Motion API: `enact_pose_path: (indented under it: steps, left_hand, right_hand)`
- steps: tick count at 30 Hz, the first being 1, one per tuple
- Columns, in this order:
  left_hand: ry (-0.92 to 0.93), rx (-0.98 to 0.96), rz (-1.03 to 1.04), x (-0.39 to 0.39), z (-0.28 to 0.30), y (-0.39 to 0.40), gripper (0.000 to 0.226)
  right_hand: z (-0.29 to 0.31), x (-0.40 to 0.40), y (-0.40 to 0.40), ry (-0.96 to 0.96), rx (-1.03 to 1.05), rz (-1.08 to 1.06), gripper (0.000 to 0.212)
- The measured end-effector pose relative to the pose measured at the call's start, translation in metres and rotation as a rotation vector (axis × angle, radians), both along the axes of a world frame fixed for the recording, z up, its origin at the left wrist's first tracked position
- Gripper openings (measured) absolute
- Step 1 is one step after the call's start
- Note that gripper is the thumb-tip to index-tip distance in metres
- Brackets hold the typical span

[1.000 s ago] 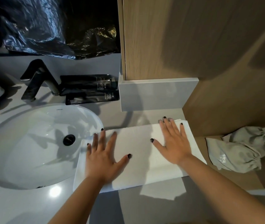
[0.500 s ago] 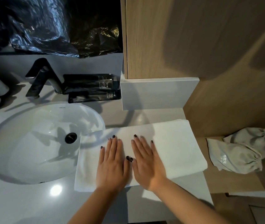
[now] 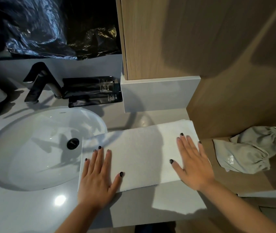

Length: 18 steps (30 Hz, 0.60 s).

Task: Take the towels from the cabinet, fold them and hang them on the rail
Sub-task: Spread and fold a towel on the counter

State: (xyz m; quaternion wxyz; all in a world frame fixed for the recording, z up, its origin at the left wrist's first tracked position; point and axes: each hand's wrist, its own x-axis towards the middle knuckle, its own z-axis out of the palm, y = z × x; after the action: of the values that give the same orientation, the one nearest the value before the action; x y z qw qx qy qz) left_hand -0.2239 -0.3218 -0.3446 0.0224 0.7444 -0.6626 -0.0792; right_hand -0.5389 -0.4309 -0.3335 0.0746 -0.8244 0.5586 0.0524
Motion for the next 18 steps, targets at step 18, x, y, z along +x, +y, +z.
enact_pose_path:
  steps: [18]
  left_hand:
    - [-0.027, 0.046, -0.196, -0.010, 0.013, 0.019, 0.084]
  right_hand:
    - [0.016, 0.032, 0.035, 0.063, 0.119, 0.159, 0.090]
